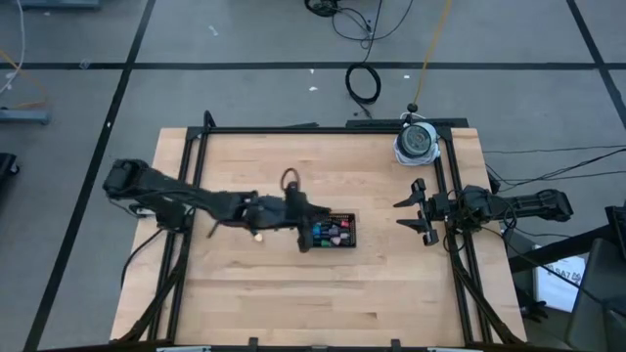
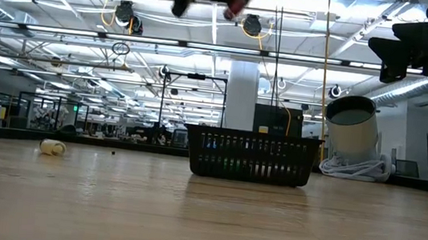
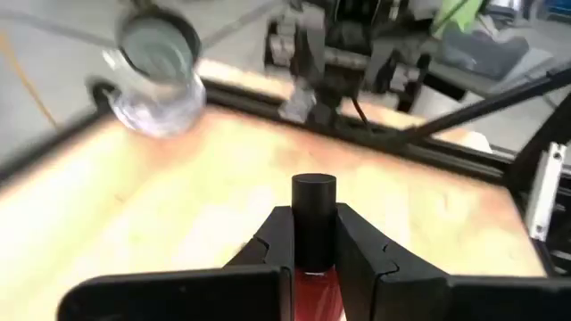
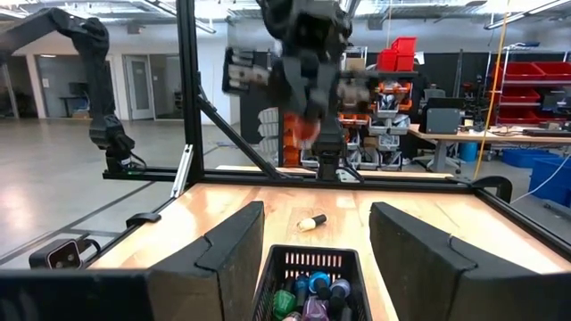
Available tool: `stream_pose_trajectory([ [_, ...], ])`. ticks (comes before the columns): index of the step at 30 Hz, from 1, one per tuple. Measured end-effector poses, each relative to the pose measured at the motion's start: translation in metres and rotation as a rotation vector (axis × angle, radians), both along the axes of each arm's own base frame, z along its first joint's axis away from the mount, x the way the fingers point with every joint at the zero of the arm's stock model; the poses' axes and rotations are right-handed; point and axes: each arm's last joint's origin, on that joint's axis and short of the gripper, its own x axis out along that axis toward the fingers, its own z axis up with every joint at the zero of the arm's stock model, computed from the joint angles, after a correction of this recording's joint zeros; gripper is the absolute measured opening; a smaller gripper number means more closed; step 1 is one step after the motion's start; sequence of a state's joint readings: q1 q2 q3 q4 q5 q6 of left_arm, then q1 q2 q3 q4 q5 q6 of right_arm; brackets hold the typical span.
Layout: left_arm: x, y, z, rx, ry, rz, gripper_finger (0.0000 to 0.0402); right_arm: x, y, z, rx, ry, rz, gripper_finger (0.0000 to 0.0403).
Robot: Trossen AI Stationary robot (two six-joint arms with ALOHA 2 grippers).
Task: Pick & Place Nail Polish
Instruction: Put the red nail polish into the black bin
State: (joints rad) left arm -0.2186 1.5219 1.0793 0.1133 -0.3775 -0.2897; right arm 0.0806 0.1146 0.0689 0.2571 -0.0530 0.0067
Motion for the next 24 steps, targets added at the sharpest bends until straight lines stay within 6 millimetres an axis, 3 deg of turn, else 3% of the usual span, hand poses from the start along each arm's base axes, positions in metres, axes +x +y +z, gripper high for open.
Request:
stream_pose_trajectory([
  [6,0.034,0.025,-0.047,-0.113,0.088,-0.080,0.0032,0.000,0.000,0.000,0.000,-0.002,0.000,0.0192],
  [12,0.055,0.041,-0.091,-0.227,0.148,-0.133,0.0032,0.000,0.000,0.000,0.000,0.000,0.000,0.0192],
  [21,0.064,0.048,-0.146,-0.245,0.300,-0.151,0.0035,0.000,0.000,0.000,0.000,0.000,0.000,0.0192],
  [24,0.065,0.048,-0.153,-0.217,0.314,-0.164,0.0064,0.000,0.000,0.000,0.000,0.000,0.000,0.0192],
])
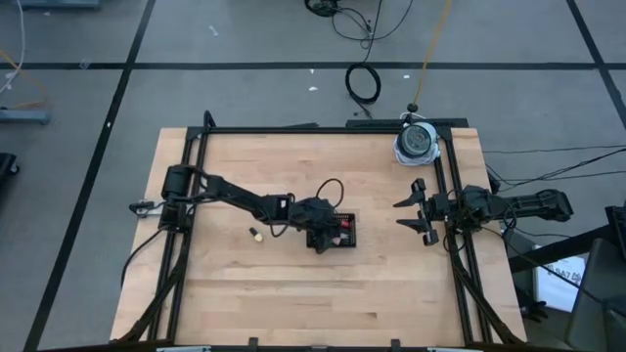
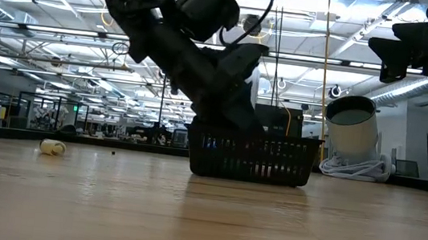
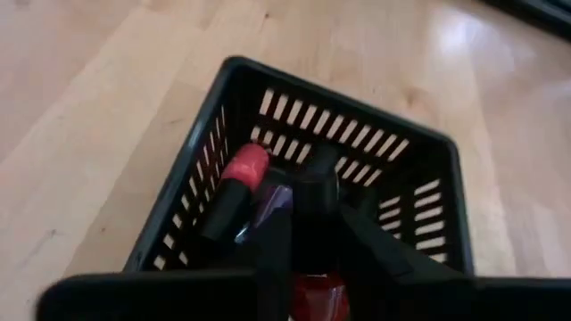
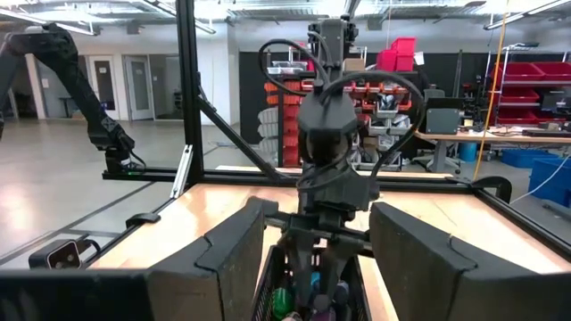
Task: Pick & Place Nail Polish
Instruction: Put the red nail polish into the black bin, then put the yellow nail polish into the black bin
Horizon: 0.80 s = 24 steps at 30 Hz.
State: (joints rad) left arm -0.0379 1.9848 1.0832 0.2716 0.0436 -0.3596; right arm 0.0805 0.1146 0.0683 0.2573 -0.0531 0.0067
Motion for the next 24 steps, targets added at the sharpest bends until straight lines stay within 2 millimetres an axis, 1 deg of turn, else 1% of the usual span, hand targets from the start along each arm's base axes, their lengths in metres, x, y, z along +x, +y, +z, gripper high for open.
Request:
stream_pose_trajectory([
  [3,0.000,0.000,-0.001,0.011,0.004,-0.010,0.0101,0.000,0.000,0.000,0.000,0.000,0.000,0.0192],
  [7,0.001,0.001,0.002,0.027,-0.019,-0.019,0.0136,0.000,0.000,0.000,0.000,0.000,0.000,0.0192],
  [12,0.004,0.002,0.007,0.138,-0.087,-0.068,0.0177,0.000,0.000,0.000,0.000,0.000,0.000,0.0192],
  [14,0.001,0.001,0.013,0.170,-0.081,-0.095,0.0195,0.000,0.000,0.000,0.000,0.000,0.000,0.0192],
  [16,-0.003,-0.002,0.024,0.189,-0.080,-0.115,0.0211,0.000,0.000,0.000,0.000,0.000,0.000,0.0192],
  [19,-0.017,-0.007,0.051,0.183,-0.045,-0.099,0.0228,0.000,0.000,0.000,0.000,0.000,0.000,0.0192],
  [21,-0.032,-0.011,0.071,0.185,0.004,-0.041,0.0231,0.000,0.000,0.000,0.000,-0.001,0.000,0.0192],
  [24,-0.060,-0.021,0.098,0.237,0.082,0.047,0.0224,0.000,0.000,0.000,0.000,-0.002,0.000,0.0192],
])
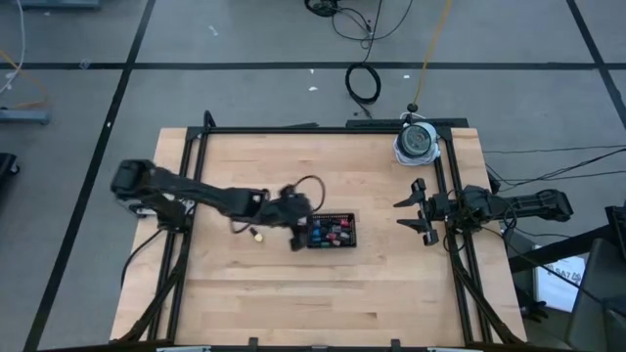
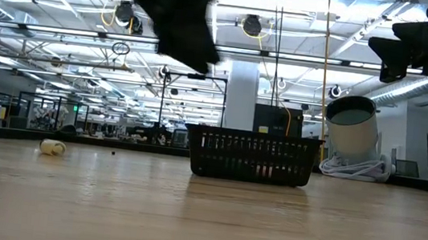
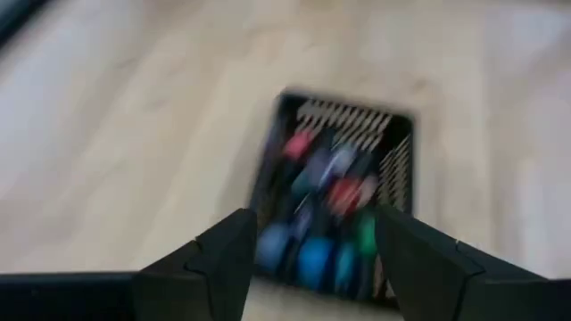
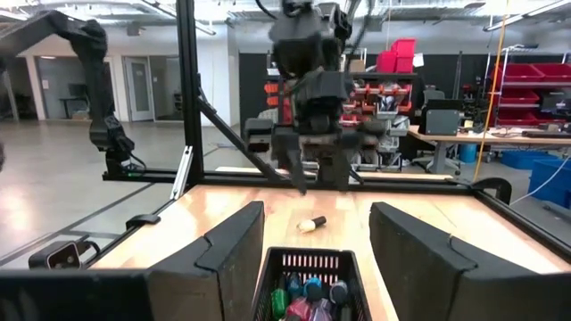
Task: Pick & Place Nail Polish
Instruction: Put the yellow nail polish into the black bin
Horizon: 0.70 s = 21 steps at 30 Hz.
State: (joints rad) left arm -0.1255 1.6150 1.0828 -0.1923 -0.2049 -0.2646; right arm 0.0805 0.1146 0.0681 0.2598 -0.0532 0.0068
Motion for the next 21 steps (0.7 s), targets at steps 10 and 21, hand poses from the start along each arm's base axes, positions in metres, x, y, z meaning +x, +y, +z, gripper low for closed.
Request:
stream_pose_trajectory([
  [10,-0.083,-0.019,0.009,0.112,0.426,0.318,0.0182,0.000,0.000,0.000,0.000,0.001,0.000,0.0192],
  [21,-0.090,-0.016,-0.024,0.251,0.705,0.448,0.0170,0.000,0.000,0.000,0.000,0.003,-0.001,0.0192],
])
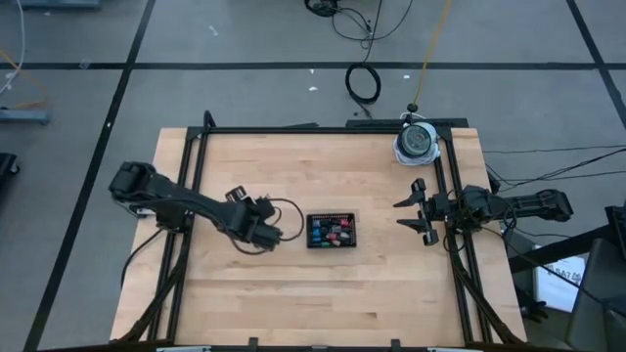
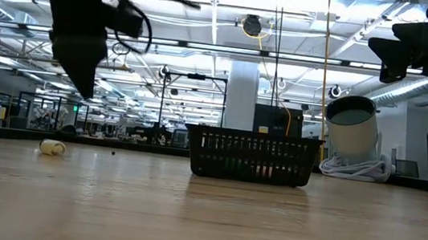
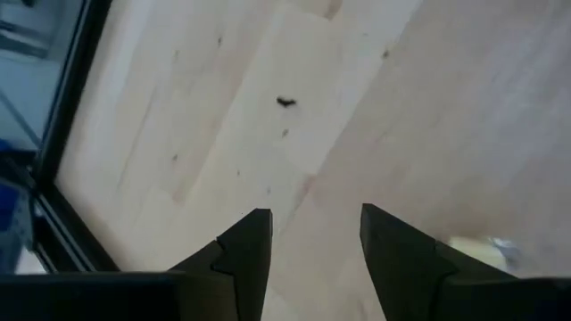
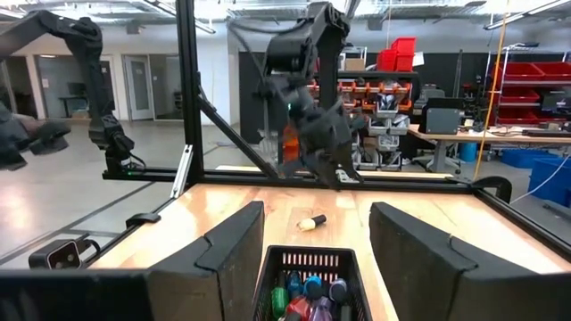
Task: Pick & Place Nail Polish
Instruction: Put the yellow nail polish into the black bin
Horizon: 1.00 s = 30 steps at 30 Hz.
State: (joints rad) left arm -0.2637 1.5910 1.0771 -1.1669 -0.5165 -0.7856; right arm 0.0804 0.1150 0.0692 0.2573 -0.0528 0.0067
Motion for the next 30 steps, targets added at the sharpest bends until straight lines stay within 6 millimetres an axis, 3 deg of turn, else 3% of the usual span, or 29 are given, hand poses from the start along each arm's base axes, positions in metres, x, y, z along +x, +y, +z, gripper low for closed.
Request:
stream_pose_trajectory([
  [9,0.003,0.004,-0.057,-0.021,0.244,0.022,0.0170,0.000,0.000,0.000,0.000,0.000,0.000,0.0192],
  [15,0.004,0.001,-0.076,-0.132,0.293,0.015,0.0170,0.000,0.000,0.000,0.000,0.000,0.000,0.0192],
  [23,0.006,-0.001,-0.074,-0.213,0.261,0.017,0.0170,0.000,0.000,0.000,0.000,0.000,0.000,0.0192],
  [30,0.000,-0.003,-0.045,-0.299,0.124,0.106,0.0170,0.000,0.000,0.000,0.000,-0.002,0.000,0.0192],
])
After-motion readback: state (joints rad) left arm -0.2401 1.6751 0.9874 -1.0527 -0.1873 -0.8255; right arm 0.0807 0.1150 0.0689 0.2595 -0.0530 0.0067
